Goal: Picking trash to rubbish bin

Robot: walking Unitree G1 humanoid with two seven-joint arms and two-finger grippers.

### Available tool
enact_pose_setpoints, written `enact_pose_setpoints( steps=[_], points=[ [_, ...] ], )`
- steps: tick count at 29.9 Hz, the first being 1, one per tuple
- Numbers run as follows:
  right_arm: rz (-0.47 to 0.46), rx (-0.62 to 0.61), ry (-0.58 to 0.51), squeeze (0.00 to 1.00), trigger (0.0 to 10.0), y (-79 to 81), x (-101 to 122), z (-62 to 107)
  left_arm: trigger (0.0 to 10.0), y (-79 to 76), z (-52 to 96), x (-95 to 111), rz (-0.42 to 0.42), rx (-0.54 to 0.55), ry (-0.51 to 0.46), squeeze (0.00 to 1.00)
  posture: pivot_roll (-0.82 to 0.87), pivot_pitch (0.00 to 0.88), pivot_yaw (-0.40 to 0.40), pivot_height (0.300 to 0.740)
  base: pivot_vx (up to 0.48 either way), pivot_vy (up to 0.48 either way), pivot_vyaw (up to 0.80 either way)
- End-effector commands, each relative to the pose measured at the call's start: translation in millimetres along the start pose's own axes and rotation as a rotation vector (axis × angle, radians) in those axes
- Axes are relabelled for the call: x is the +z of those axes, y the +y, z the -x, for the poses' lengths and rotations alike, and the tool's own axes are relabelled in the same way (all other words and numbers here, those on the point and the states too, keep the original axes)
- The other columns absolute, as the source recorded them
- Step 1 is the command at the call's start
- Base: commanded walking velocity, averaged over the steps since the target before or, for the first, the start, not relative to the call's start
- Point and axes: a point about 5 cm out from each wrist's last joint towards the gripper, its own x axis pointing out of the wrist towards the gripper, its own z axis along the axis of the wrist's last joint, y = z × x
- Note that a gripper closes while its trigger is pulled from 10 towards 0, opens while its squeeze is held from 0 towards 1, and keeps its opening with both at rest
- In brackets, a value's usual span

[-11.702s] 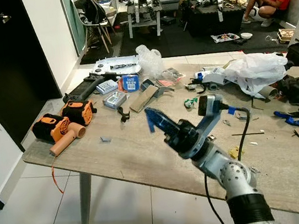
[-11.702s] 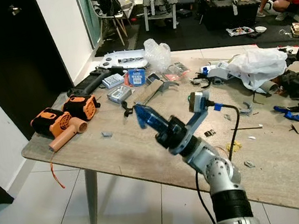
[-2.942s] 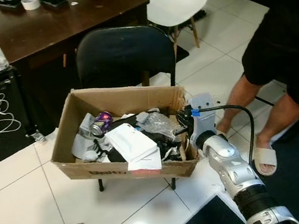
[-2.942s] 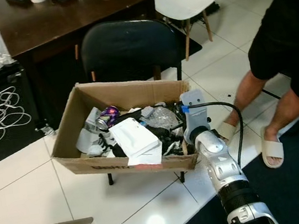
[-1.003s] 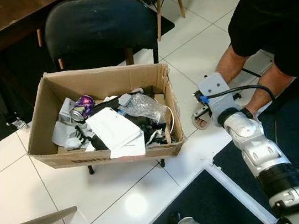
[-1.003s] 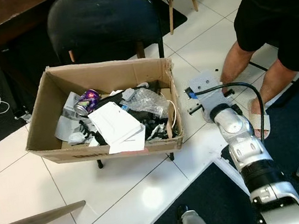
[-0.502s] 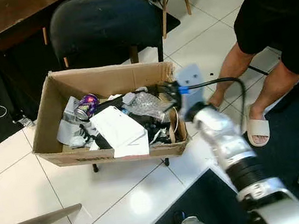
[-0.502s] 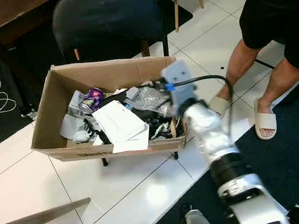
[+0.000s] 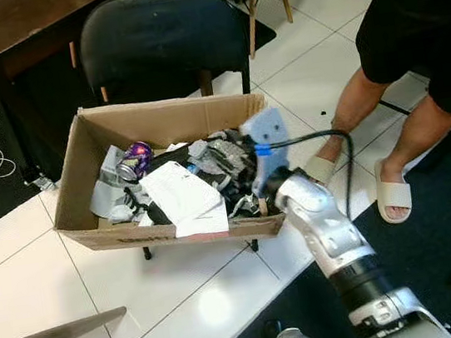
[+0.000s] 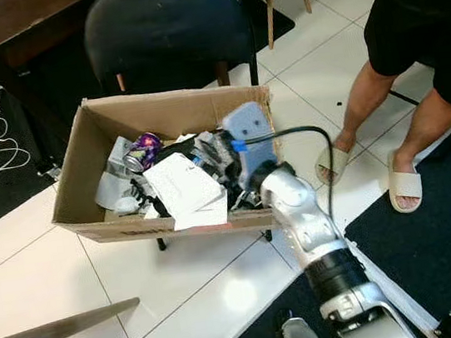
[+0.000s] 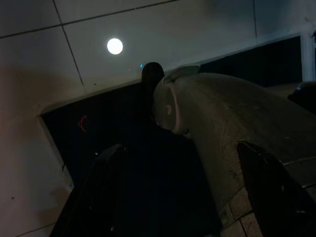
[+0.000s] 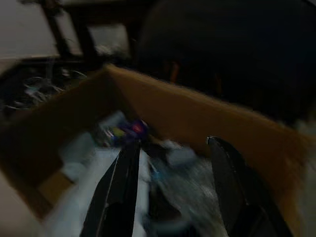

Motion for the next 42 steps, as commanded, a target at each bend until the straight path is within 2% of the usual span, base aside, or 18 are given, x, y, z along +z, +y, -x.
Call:
enact_pose_setpoints(
  steps=[1,5,6,7,8,12,14,16,18,19,20,23,26,29,30,33,37,42],
  points=[
    [-0.011,-0.12,0.119,0.0,10.0,-17.5,-29,21.0,10.0,-28.3,-4.2,-49,0.044,-0.112,0.218,0.0,-0.15,0.422,0.039,0.74,0.0,0.0,0.0],
    [0.037,-0.232,0.221,0.0,10.0,-39.8,-51,40.3,10.0,-30.3,-9.7,-44,0.043,-0.098,0.205,0.0,-0.15,0.379,0.032,0.74,0.0,0.0,0.0],
    [0.061,-0.334,0.294,0.0,10.0,-61.0,-66,60.5,10.0,-30.7,-12.7,-40,0.042,-0.085,0.2,0.0,-0.15,0.349,0.029,0.74,0.0,0.0,0.0],
    [0.107,-0.518,0.43,0.0,10.0,-98.7,-90,103.9,10.0,-31.2,-18.1,-35,0.041,-0.053,0.196,0.0,-0.16,0.287,0.027,0.74,0.0,0.0,0.0],
    [0.107,-0.518,0.43,0.0,10.0,-98.7,-90,103.9,10.0,-31.2,-18.1,-35,0.041,-0.053,0.196,0.0,-0.16,0.287,0.027,0.74,0.0,0.0,0.0],
    [0.138,-0.661,0.557,0.0,10.0,-123.2,-107,144.0,10.0,-32.7,-22.7,-31,0.039,-0.031,0.2,0.0,-0.17,0.242,0.028,0.74,0.0,0.0,0.0],
    [0.116,-0.763,0.695,0.0,10.0,-130.2,-128,182.0,10.0,-33.8,-25.9,-28,0.033,-0.014,0.207,0.0,-0.17,0.191,0.028,0.74,0.0,0.0,0.0],
    [0.108,-0.796,0.747,0.0,10.0,-130.6,-136,196.6,10.0,-34.4,-27.3,-27,0.03,-0.007,0.21,0.0,-0.17,0.184,0.029,0.74,0.0,0.0,0.0],
    [0.028,-0.857,0.869,0.0,10.0,-119.5,-158,231.4,10.0,-34.9,-30.0,-25,0.023,0.014,0.214,0.0,-0.17,0.154,0.03,0.74,0.0,0.0,0.0],
    [-0.037,-0.861,0.986,0.0,10.0,-98.8,-178,260.0,10.0,-35.7,-32.4,-23,0.021,0.031,0.214,0.0,-0.16,0.126,0.027,0.74,0.0,0.0,0.0],
    [-0.037,-0.861,0.986,0.0,10.0,-98.8,-178,260.0,10.0,-35.7,-32.4,-23,0.021,0.031,0.214,0.0,-0.16,0.126,0.027,0.74,0.0,0.0,0.0],
    [-0.1,-0.852,1.133,0.0,10.0,-67.9,-198,293.7,10.0,-37.4,-35.4,-20,0.025,0.041,0.204,0.0,-0.15,0.108,0.024,0.74,0.0,0.0,0.0],
    [-0.122,-0.848,1.181,0.0,10.0,-57.0,-203,304.7,10.0,-38.4,-36.6,-19,0.025,0.043,0.202,0.0,-0.15,0.1,0.023,0.74,0.0,0.0,0.0],
    [-0.196,-0.782,1.341,0.0,10.0,-15.6,-218,337.1,10.0,-40.2,-38.1,-20,0.023,0.058,0.209,0.0,-0.14,0.081,0.023,0.74,0.0,0.0,0.0],
    [-0.196,-0.782,1.341,0.0,10.0,-15.6,-218,337.1,10.0,-40.2,-38.1,-20,0.023,0.058,0.209,0.0,-0.14,0.081,0.023,0.74,0.0,0.0,0.0],
    [-0.214,-0.635,1.489,0.0,10.0,24.6,-226,361.2,10.0,-41.9,-38.9,-23,0.036,0.078,0.213,0.0,-0.13,0.071,0.025,0.74,0.0,0.0,0.0],
    [-0.249,-0.561,1.578,0.0,10.0,48.9,-229,375.0,10.0,-43.5,-38.9,-27,0.029,0.085,0.229,0.0,-0.13,0.066,0.026,0.74,0.0,0.0,0.0],
    [-0.206,-0.384,1.564,0.0,10.0,59.7,-233,357.6,10.0,-45.0,-39.7,-29,0.019,0.102,0.235,0.0,-0.13,0.058,0.022,0.74,0.0,0.0,0.0]
  ],
)
